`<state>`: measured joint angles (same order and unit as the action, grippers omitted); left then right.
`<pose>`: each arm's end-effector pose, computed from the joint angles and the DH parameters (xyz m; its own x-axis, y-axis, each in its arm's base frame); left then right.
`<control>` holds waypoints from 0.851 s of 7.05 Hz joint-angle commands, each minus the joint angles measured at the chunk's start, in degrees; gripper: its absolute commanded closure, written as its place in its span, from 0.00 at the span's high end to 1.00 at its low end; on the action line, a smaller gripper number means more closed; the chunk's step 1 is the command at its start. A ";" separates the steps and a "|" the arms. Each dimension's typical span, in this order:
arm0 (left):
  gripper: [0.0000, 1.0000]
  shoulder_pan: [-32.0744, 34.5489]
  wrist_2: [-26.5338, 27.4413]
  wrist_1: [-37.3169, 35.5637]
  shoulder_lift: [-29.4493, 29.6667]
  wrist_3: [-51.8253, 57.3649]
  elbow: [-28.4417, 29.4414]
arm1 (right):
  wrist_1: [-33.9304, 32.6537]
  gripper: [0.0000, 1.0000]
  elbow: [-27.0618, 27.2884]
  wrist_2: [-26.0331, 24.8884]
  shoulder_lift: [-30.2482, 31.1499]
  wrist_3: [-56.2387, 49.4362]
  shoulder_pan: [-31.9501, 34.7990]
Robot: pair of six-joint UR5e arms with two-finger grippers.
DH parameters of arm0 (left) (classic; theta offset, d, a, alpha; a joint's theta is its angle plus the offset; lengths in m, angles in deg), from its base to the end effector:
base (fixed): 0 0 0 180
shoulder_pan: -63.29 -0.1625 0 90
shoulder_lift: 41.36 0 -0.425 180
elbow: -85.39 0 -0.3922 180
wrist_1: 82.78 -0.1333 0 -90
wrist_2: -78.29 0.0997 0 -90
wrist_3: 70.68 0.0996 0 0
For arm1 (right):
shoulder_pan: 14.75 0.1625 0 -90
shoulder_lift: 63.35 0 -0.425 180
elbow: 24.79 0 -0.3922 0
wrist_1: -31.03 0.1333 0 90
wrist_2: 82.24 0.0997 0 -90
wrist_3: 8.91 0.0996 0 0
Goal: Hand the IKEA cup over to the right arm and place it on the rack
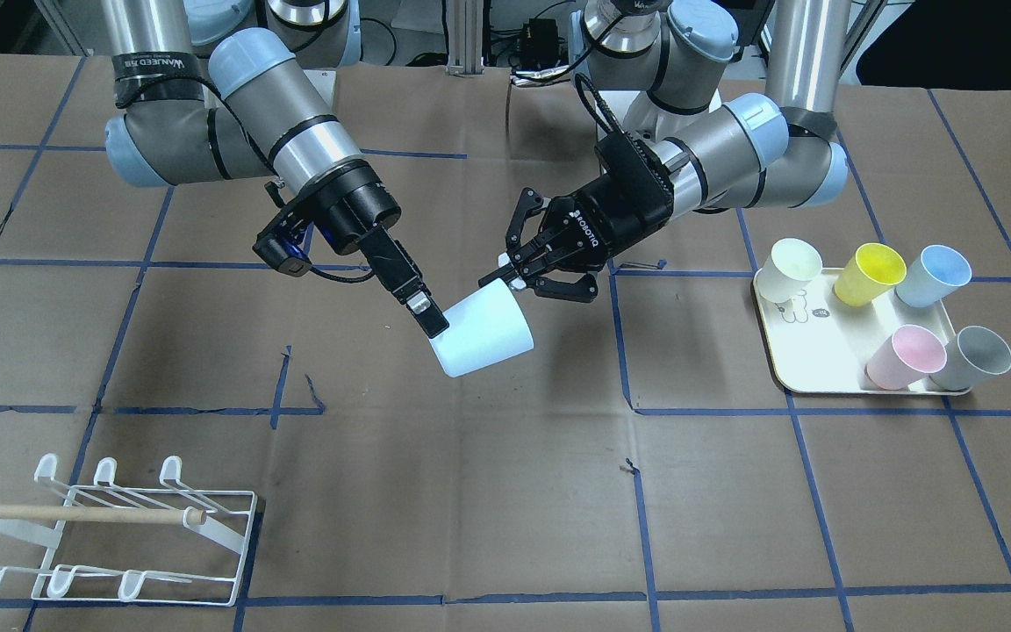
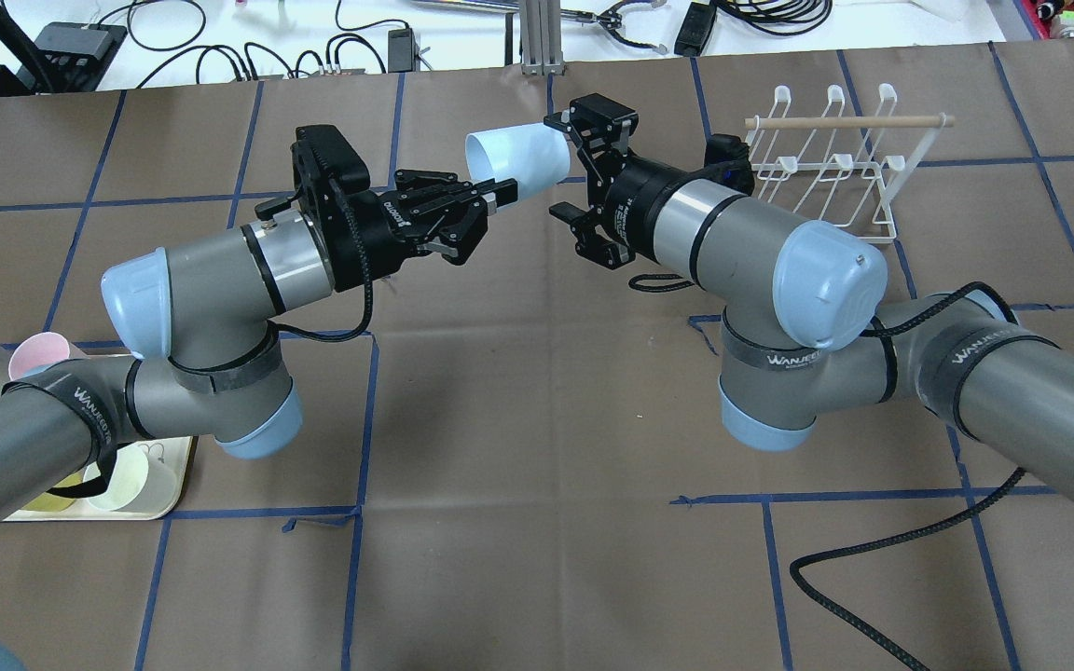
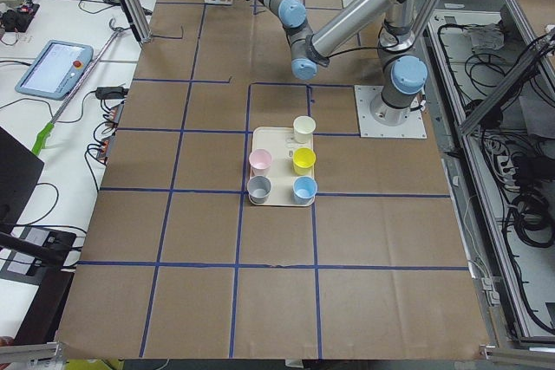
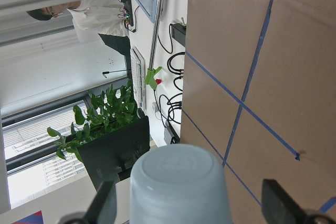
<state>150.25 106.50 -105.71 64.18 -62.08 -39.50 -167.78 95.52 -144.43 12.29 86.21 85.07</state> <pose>-0.1968 -0.4626 0.3363 -0.5114 0.8159 0.2697 0.0526 0.3429 -0.9379 0.2636 -0.4690 0.3498 -0.0027 0.4784 -0.8781 0.8034 0.5239 0.2830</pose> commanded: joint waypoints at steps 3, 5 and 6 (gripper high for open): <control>0.02 0.05 0.00 0.00 0.01 -0.07 0.00 | 0.09 0.96 -2.88 -0.83 -2.34 0.41 1.52; 0.02 0.14 0.00 0.00 0.01 -0.16 0.09 | 0.09 0.96 -4.37 -2.85 -3.83 0.58 3.02; 0.02 0.14 0.00 0.00 0.01 -0.07 0.00 | 0.09 0.96 -4.38 -2.85 -3.84 0.58 3.11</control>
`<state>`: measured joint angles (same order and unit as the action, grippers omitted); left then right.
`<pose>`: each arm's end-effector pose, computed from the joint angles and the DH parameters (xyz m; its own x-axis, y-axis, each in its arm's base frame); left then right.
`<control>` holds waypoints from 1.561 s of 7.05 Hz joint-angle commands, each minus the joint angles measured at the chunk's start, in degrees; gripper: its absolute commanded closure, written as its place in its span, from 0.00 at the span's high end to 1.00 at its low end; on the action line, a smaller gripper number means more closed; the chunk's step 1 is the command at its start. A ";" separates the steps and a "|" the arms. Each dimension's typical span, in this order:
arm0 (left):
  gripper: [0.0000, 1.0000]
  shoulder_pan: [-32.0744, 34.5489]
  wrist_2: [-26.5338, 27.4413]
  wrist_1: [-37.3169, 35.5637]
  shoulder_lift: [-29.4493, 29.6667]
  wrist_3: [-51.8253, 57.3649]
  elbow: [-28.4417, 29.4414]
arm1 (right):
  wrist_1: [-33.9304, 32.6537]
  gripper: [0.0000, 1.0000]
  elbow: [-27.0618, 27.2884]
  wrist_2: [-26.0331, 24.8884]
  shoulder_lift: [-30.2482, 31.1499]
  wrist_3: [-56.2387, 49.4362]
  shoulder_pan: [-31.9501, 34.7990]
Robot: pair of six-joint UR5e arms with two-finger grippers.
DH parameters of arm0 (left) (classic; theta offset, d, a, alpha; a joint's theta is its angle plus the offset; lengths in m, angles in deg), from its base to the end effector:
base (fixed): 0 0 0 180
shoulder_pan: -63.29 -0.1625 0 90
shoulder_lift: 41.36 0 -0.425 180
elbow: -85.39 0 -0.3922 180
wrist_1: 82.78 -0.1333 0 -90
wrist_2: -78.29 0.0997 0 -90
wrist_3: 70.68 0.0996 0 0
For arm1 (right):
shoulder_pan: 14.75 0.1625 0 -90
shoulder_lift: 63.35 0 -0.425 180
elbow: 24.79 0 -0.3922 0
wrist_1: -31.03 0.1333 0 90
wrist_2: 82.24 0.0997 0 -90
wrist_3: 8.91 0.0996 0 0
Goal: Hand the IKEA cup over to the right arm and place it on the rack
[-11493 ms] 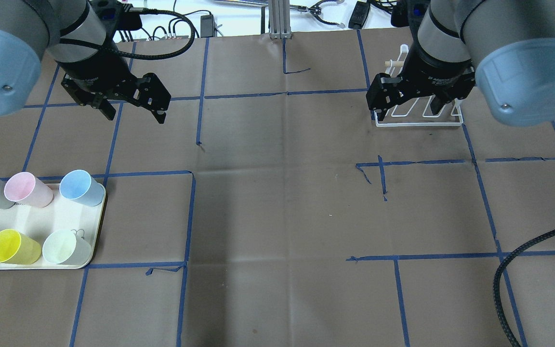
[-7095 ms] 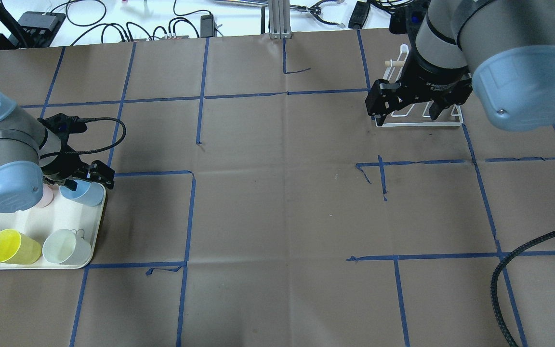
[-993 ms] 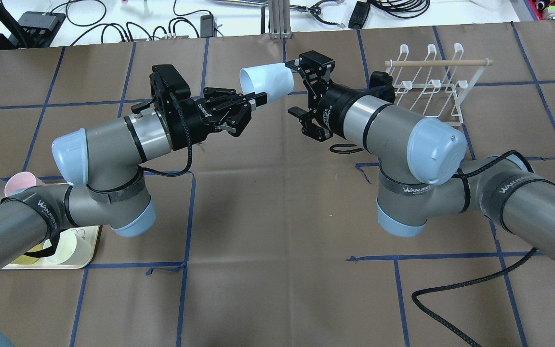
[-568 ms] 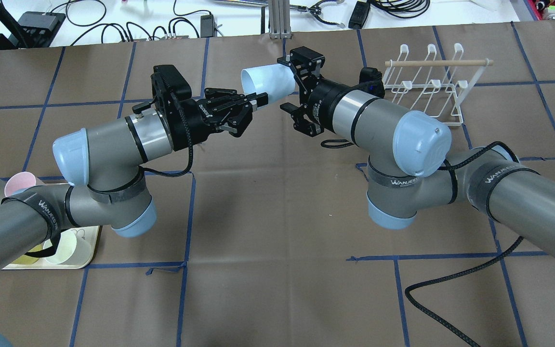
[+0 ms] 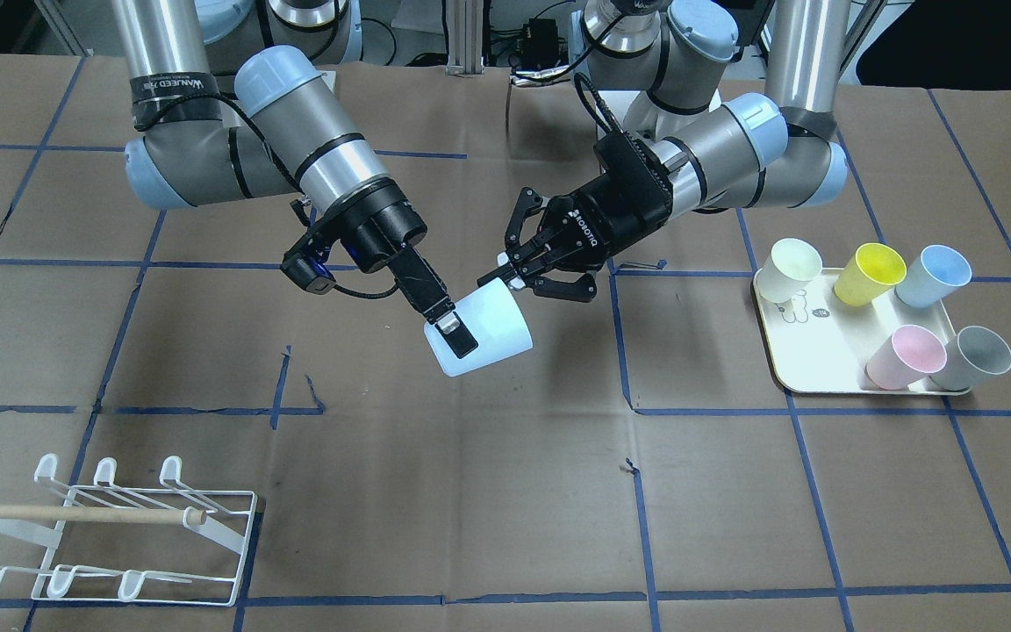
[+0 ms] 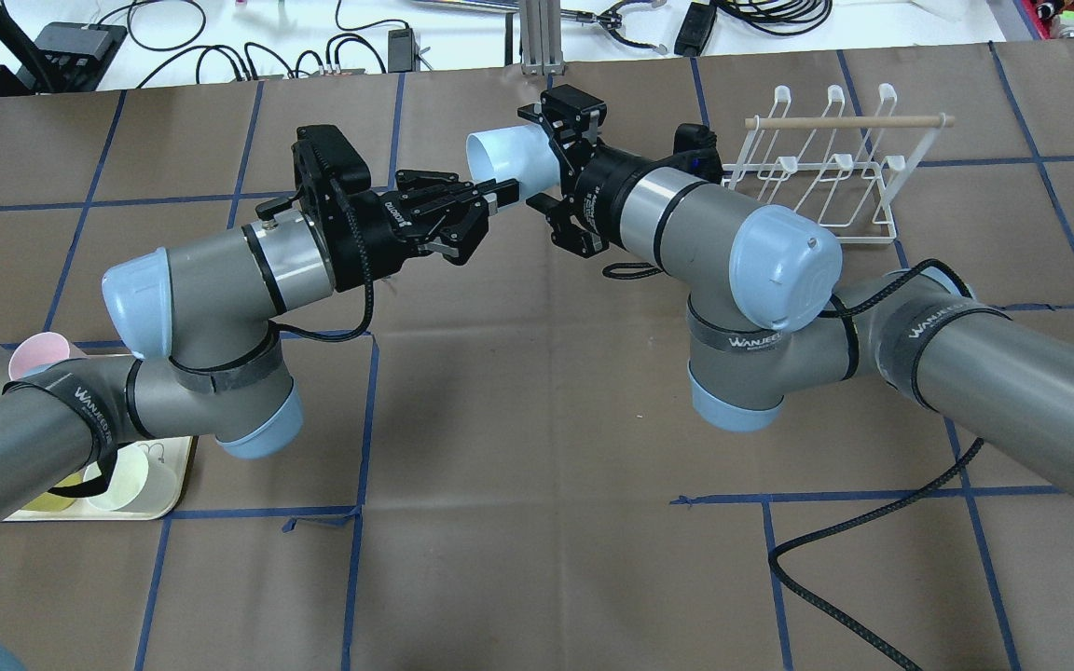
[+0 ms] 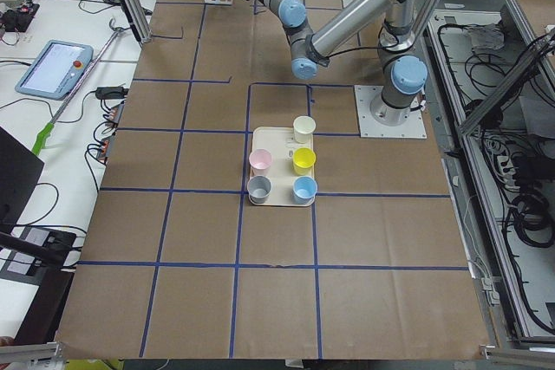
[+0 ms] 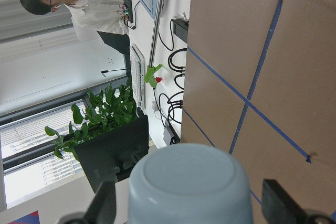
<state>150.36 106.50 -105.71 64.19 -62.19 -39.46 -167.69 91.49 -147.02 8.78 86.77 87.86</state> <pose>-0.1977 -0.4624 0.3365 -0.5099 0.8164 0.2710 0.0523 0.3439 -0.9375 0.2885 -0.4847 0.3452 -0.0142 0.4737 -0.8806 0.8042 0.5287 0.2715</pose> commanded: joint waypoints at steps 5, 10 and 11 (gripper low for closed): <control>0.04 0.04 0.00 -0.09 0.00 -0.14 0.05 | 0.00 0.56 -0.44 0.45 0.03 -0.15 0.40; 0.50 0.04 6.28 -1.31 -0.17 -0.40 0.40 | -0.09 0.40 -0.35 0.62 0.12 -0.06 0.31; 0.66 0.04 6.94 -2.45 0.35 -0.92 0.40 | -0.09 0.40 -0.35 0.62 0.12 -0.06 0.31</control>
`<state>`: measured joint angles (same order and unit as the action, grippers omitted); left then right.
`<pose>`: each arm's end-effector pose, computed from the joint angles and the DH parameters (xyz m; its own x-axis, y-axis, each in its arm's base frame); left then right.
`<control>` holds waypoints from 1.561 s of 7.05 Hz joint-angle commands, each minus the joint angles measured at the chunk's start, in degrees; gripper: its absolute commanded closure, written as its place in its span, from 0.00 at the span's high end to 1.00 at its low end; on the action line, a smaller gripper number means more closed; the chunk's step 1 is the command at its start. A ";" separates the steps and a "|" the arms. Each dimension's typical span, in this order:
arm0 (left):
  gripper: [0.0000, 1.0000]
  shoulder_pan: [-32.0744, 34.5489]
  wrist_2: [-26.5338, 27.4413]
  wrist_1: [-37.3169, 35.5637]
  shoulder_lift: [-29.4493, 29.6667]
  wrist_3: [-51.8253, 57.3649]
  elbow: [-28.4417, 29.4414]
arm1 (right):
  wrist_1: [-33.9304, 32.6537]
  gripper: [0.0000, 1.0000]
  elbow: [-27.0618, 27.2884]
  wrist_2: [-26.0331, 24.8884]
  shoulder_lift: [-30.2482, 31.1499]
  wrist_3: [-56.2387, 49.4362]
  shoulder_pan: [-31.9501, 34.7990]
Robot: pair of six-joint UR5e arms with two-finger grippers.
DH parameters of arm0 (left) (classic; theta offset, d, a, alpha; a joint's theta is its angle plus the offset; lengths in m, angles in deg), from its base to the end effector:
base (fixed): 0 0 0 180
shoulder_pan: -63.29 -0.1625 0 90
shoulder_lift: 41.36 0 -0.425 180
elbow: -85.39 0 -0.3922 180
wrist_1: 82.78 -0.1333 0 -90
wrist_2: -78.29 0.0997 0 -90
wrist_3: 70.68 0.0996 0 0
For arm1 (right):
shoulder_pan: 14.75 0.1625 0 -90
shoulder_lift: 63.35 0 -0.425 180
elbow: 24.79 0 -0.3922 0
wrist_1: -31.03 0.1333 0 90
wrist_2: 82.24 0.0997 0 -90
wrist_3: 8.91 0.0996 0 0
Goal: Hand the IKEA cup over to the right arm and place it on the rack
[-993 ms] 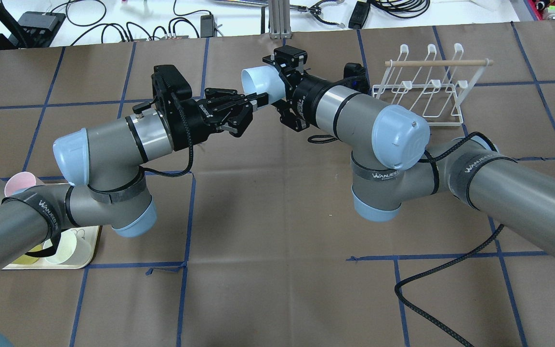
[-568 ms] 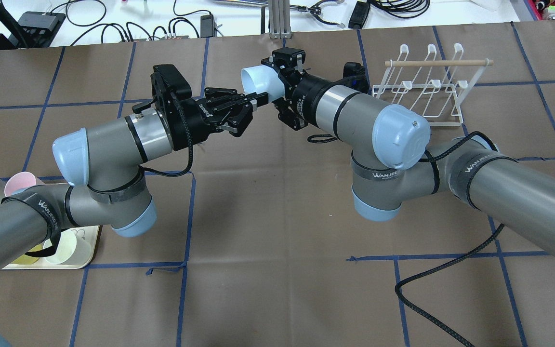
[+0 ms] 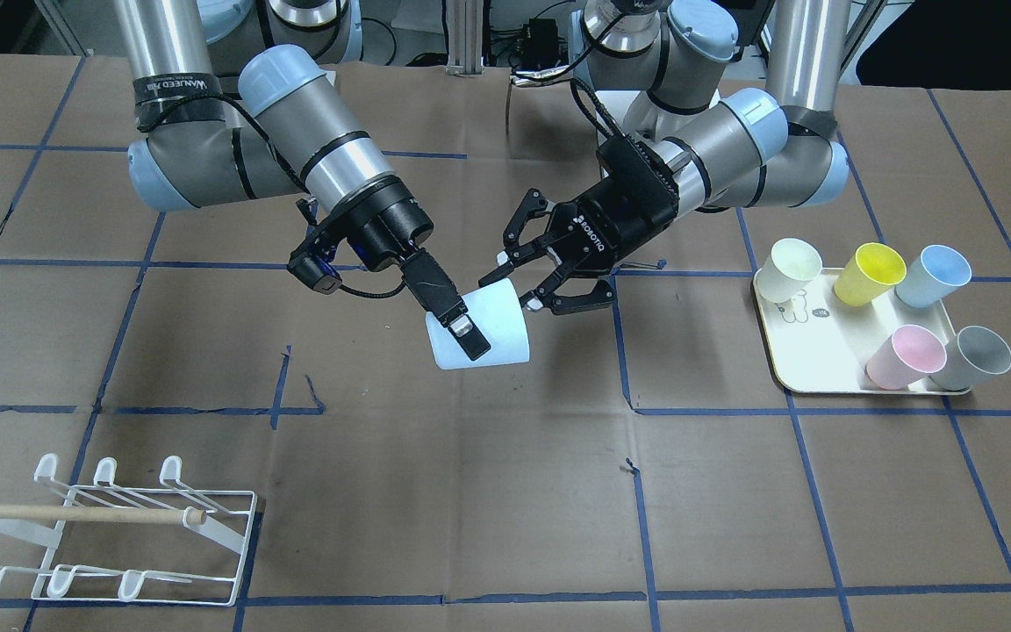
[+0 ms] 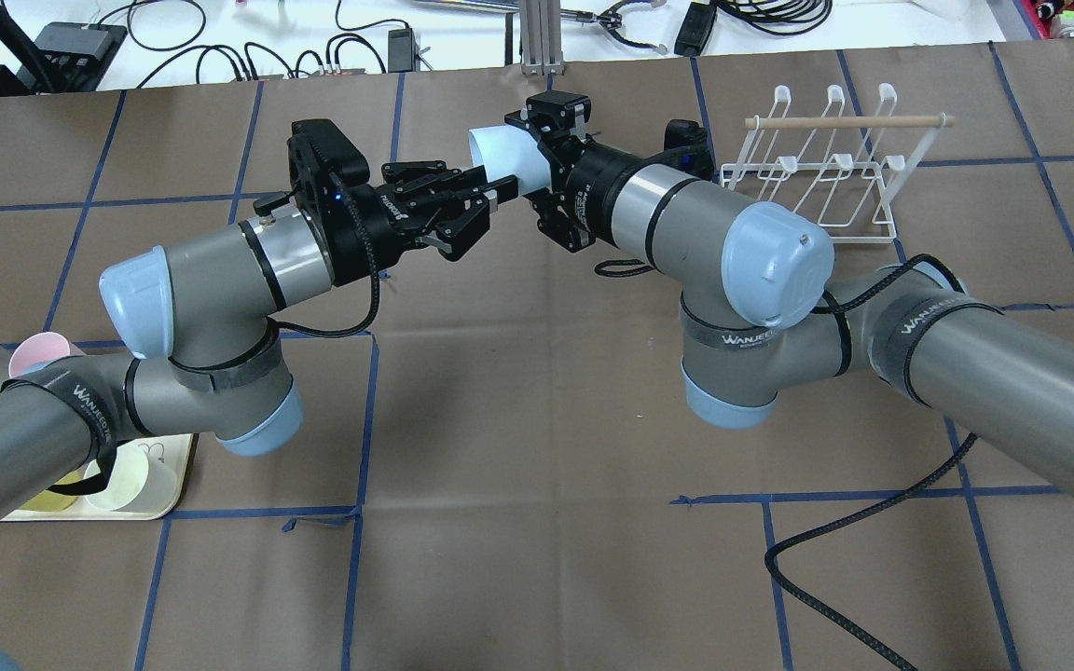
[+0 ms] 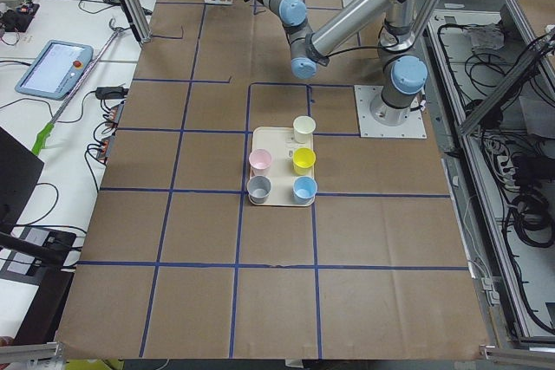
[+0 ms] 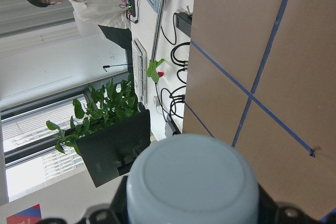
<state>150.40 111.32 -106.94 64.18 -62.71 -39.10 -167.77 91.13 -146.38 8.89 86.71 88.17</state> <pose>-0.1934 -0.4685 0.3374 -0.5798 0.7793 0.2375 0.0590 0.3309 -0.9418 0.2922 -0.4834 0.3491 -0.0164 0.4656 -0.8849 0.7940 0.5439 0.2715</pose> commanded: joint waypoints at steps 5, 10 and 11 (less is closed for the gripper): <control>0.98 -2.54 1.16 -1.93 -2.53 -4.80 -0.66 | -0.01 0.39 -0.08 -0.02 0.01 -0.09 0.00; 0.97 -18.63 -11.33 -0.11 -6.93 -5.59 -4.01 | 0.34 0.39 -1.57 -0.28 -0.08 -9.24 -8.94; 0.97 -18.64 -5.06 2.26 -6.40 -5.77 -3.22 | 0.35 0.39 -1.57 -0.37 -0.08 -21.24 -11.05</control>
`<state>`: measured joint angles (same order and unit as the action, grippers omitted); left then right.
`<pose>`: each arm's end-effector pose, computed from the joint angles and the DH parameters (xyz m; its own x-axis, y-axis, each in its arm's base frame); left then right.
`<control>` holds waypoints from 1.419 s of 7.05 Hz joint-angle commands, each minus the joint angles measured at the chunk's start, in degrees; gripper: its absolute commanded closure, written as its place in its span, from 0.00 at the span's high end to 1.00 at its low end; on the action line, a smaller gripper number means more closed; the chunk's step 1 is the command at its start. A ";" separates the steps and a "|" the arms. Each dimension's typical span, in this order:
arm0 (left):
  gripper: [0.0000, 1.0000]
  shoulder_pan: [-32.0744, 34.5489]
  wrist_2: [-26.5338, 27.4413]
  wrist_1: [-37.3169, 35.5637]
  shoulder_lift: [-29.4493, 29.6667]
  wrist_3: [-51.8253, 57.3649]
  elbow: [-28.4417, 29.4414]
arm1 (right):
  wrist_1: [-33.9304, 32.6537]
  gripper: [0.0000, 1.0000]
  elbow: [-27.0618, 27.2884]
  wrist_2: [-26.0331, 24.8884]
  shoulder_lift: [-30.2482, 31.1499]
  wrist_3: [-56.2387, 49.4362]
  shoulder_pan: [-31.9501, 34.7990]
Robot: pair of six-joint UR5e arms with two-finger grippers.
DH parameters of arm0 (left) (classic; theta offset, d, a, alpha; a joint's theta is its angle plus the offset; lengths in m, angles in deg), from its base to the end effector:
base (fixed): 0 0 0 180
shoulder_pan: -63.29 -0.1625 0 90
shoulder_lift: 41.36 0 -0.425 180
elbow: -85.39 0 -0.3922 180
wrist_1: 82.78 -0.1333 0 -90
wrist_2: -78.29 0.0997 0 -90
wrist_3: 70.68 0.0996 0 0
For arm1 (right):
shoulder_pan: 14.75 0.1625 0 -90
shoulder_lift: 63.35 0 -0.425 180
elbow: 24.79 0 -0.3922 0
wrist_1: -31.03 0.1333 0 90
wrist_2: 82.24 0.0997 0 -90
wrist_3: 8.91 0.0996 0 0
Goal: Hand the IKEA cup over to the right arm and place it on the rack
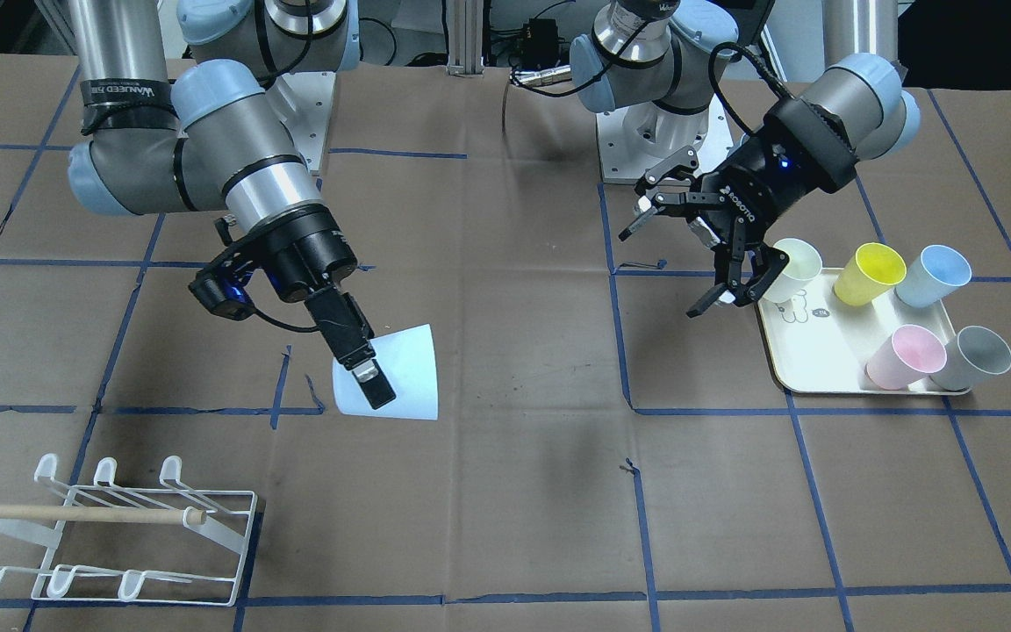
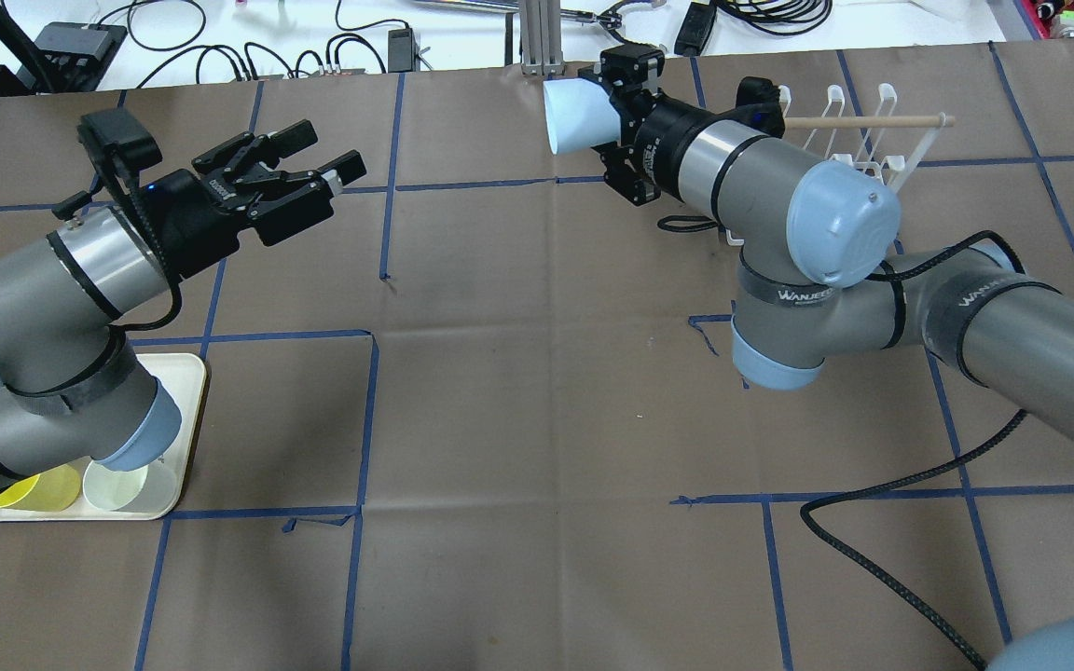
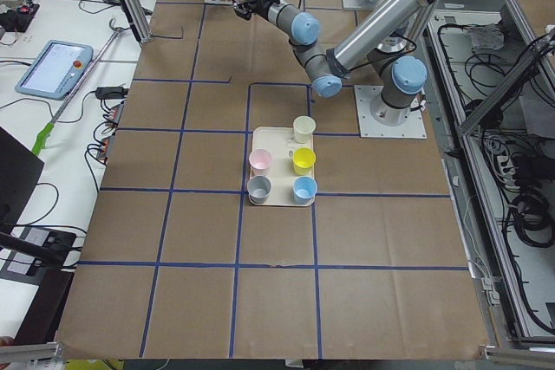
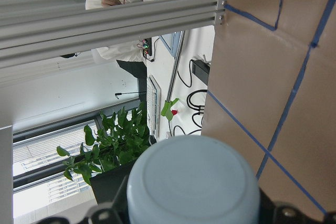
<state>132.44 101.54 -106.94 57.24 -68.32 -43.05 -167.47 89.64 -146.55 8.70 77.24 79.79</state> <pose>-0.0656 -0.4593 0.3723 -0.6753 0.6650 0.3190 -0.1107 0.3362 -0.9352 0.2189 -0.5275 0.3573 -0.0902 0.3713 -0.9241 0.8628 0.4925 0.1137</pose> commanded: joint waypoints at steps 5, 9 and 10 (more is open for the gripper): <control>0.97 10.35 43.87 42.76 -0.25 -0.34 16.15 | 7.98 0.13 -3.24 -0.73 -0.42 -79.75 -10.40; 0.98 17.42 58.91 85.83 -0.68 -6.58 32.07 | 10.50 0.13 -11.39 -0.73 -6.73 -90.63 -14.91; 0.98 17.60 61.89 96.04 -0.86 -6.49 36.47 | 10.50 0.13 -13.07 -0.73 -8.49 -93.94 -14.91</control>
<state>149.60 160.23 -24.29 56.87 -74.43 -11.86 -156.96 79.14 -147.28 2.60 -13.67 65.00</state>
